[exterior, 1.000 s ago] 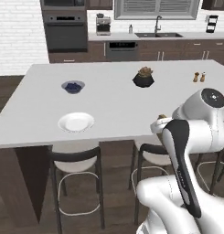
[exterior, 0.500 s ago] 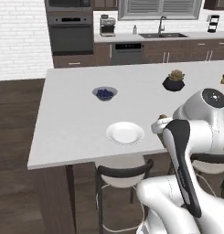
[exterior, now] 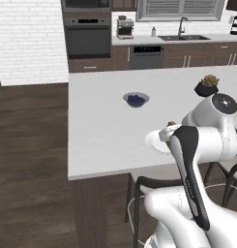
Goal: Start the toaster. Once the lever pops up, take the bread to the plate on the dining counter.
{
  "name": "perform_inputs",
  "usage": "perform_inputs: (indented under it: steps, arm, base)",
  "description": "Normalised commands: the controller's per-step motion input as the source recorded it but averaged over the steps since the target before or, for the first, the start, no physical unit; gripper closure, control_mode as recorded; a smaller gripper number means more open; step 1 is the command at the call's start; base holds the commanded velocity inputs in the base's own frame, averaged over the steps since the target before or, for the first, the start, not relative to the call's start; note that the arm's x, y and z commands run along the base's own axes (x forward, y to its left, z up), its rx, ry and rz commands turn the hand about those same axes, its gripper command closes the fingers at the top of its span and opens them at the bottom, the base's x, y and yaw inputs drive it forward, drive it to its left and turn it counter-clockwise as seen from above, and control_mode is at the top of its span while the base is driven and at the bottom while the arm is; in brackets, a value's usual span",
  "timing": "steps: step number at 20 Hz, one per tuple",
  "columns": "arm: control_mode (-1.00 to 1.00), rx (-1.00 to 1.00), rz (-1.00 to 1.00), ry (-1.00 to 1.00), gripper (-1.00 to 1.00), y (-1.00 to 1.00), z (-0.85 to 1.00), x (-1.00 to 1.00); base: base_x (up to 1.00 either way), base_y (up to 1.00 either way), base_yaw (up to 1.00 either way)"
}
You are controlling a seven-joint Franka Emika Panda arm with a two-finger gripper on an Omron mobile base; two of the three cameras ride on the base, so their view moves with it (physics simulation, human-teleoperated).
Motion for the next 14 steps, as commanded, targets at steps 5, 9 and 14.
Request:
perform_inputs:
  steps: [5,9,14]
  arm:
    - [1.00,0.00,0.00,0.00,1.00,0.00,0.00,0.00]
    - [1.00,0.00,0.00,0.00,1.00,0.00,0.00,0.00]
    - [1.00,0.00,0.00,0.00,1.00,0.00,0.00,0.00]
  base:
    - [0.00,0.00,0.00]
    - [0.00,0.00,0.00]
    - [0.22,0.00,0.00]
